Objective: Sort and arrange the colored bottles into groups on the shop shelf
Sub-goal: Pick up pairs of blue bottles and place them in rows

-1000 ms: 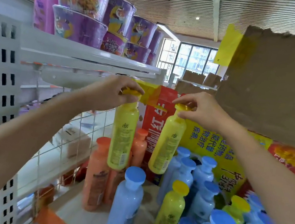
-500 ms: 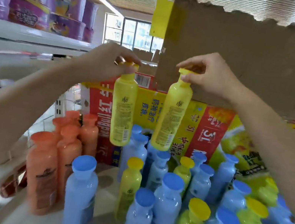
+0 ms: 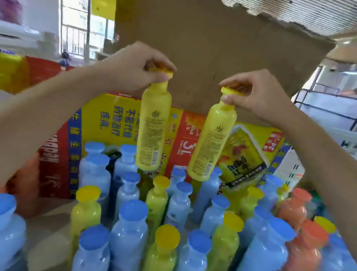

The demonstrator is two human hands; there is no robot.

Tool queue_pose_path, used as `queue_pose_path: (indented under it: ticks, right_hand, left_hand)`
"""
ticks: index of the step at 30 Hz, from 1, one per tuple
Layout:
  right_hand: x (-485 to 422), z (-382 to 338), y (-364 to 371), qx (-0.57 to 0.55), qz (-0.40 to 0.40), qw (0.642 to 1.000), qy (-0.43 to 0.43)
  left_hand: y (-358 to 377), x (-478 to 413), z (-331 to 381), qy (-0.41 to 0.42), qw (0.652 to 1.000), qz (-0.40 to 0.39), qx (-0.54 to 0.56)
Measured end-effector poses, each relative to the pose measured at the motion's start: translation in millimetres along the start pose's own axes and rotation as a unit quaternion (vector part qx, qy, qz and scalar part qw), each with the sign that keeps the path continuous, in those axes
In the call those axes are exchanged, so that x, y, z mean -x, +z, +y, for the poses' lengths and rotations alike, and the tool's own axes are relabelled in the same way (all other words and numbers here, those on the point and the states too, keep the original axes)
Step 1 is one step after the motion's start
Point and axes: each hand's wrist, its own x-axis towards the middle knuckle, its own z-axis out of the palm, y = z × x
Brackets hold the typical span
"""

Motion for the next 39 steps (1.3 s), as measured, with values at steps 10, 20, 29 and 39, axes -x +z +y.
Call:
queue_pose_path:
  ticks: [10, 20, 29, 39]
  right_hand:
    - [22.3, 80.1, -28.6, 0.028, -0.002, 0.999, 0.021]
    - [33.1, 153.9, -32.1, 0.013, 0.021, 0.999, 0.034]
    - [40.7, 199.8, 11.6, -0.016, -0.029, 0.999, 0.025]
    - [55.3, 219.0, 69.8, -0.004, -0.188, 0.982, 0.012]
  left_hand:
    - [68.8, -51.4, 52.3, 0.005, 0.998, -0.019, 0.053]
    - [144.6, -79.8, 84.5, -0.029, 0.995, -0.046, 0.082]
    - [208.7, -70.0, 94.4, -0.073, 0.988, -0.137, 0.028]
    - [259.4, -34.9, 83.3, -0.077, 0.951, -0.299, -0.009]
